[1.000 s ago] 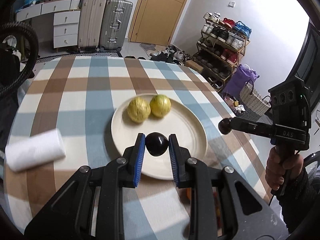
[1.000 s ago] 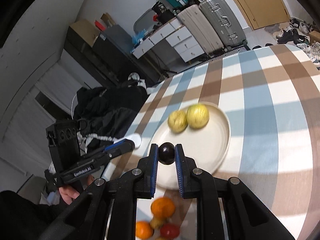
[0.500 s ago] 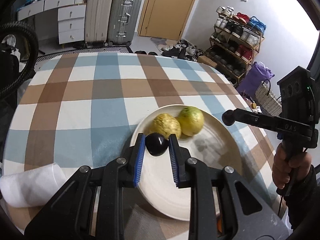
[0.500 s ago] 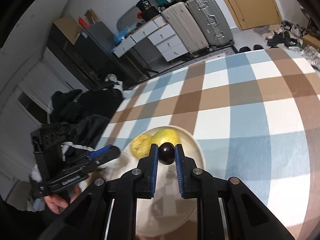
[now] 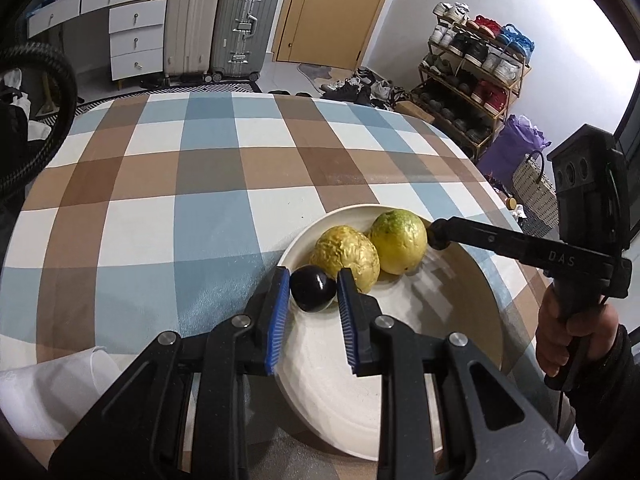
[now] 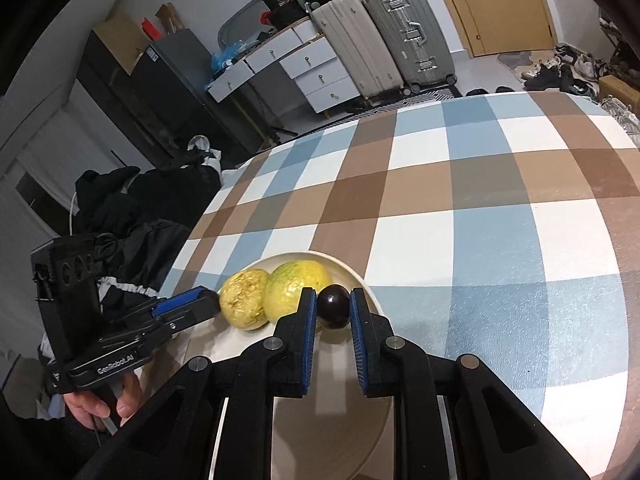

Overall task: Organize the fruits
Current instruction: 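Carry both held plums over the plate beside the yellow fruits, then open both tools to drop the plums onto the plate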

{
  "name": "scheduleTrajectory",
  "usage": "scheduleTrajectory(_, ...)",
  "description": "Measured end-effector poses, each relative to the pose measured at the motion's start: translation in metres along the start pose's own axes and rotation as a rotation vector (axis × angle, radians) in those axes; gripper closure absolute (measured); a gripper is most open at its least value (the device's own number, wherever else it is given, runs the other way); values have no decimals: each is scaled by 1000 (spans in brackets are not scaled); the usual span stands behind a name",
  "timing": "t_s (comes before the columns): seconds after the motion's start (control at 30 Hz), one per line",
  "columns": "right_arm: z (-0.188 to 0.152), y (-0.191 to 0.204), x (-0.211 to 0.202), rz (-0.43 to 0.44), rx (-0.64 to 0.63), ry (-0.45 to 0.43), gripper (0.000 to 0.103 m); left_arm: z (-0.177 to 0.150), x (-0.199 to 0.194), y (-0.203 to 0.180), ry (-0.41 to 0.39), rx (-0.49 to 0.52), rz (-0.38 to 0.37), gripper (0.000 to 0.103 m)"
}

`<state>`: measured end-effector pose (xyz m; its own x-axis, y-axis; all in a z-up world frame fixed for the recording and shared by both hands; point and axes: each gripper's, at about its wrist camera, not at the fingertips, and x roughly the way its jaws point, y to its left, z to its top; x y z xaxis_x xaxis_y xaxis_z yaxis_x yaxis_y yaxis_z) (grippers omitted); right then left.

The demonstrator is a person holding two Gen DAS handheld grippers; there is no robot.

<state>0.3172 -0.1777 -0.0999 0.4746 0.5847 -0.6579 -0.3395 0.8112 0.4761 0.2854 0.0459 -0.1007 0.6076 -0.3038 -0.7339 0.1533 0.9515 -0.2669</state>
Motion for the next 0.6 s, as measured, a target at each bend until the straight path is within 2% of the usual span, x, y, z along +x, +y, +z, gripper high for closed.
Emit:
scheduleTrajectory(0.1,0,1,3,-12,5,0,83,1,0,0,-4,-6,15,81)
scheduleTrajectory(0.17,0,1,3,-12,15,-4,68,3,-1,1,-4,-21,14,80)
scheduleTrajectory(0.23,0,3,-5,0,24,-34,61,3,-7,0,-18,-32,6,77)
scheduleTrajectory(0.27,-1,5,-11,3,21,-50,56,3,-11,-1,-27,-27,8,73)
scheduleTrajectory(0.37,-3,12,-31,0,9,-100,52,2,-27,-5,-60,-26,15,57)
scheduleTrajectory(0.43,-7,17,-47,1,7,-123,49,1,-39,-6,-77,-30,23,53)
scheduleTrajectory(0.5,-12,24,-65,0,5,-151,39,-1,-50,-8,-88,-38,25,51)
scheduleTrajectory(0.53,-16,27,-74,3,1,-168,31,-3,-58,-10,-97,-43,25,47)
scheduleTrajectory(0.6,-23,35,-90,2,-8,-199,25,-7,-70,-14,-114,-44,35,36)
